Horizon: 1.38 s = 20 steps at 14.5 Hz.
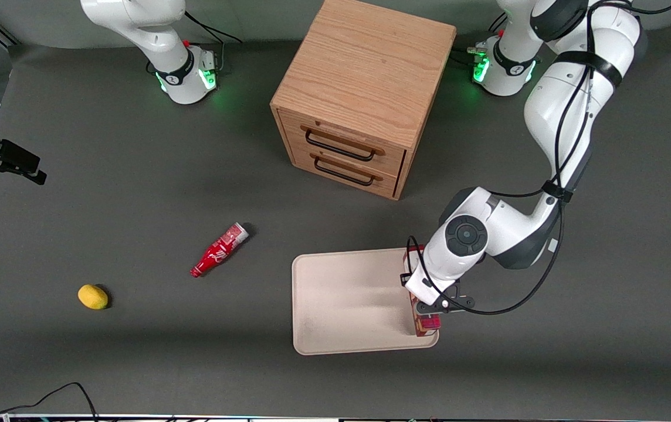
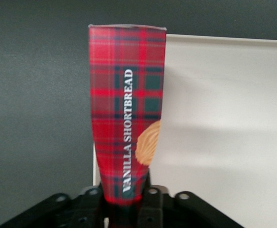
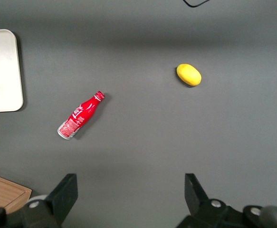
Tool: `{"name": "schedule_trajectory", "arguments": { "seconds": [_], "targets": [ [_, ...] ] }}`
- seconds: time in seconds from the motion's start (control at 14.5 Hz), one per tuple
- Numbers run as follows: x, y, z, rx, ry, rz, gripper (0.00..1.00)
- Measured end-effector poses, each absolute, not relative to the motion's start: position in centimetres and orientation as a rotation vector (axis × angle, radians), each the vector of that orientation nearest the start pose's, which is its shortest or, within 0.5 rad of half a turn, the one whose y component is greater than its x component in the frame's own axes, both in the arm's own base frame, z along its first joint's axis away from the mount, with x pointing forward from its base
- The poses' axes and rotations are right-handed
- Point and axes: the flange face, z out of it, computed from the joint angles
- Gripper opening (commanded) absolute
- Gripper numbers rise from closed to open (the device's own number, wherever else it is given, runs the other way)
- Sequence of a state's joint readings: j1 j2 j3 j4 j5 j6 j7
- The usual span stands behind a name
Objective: Place red cookie box on tray
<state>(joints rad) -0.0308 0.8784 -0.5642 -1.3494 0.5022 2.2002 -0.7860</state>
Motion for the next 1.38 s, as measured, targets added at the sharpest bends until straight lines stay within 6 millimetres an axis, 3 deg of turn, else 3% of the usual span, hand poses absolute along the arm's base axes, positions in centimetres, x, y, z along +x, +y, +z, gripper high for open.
{"name": "schedule_trajectory", "arguments": {
  "seconds": [0.21,0.41,0.62,0.83,0.97,1.1,1.38],
  "targets": [
    [67.9,-31.4,26.2,-3.202,-0.176,-0.150,1.00],
    [67.8,-31.1,28.3,-3.165,-0.207,-0.121,1.00],
    [67.2,-30.7,33.6,-3.120,-0.238,-0.119,1.00],
    [65.9,-29.2,41.6,-3.105,-0.320,-0.093,1.00],
    [64.8,-26.9,46.9,-3.079,-0.358,-0.079,1.00],
    [64.0,-23.3,51.1,-3.089,-0.344,-0.040,1.00],
    [62.3,-12.2,58.2,-3.144,-0.235,0.070,1.00]
  ]
}}
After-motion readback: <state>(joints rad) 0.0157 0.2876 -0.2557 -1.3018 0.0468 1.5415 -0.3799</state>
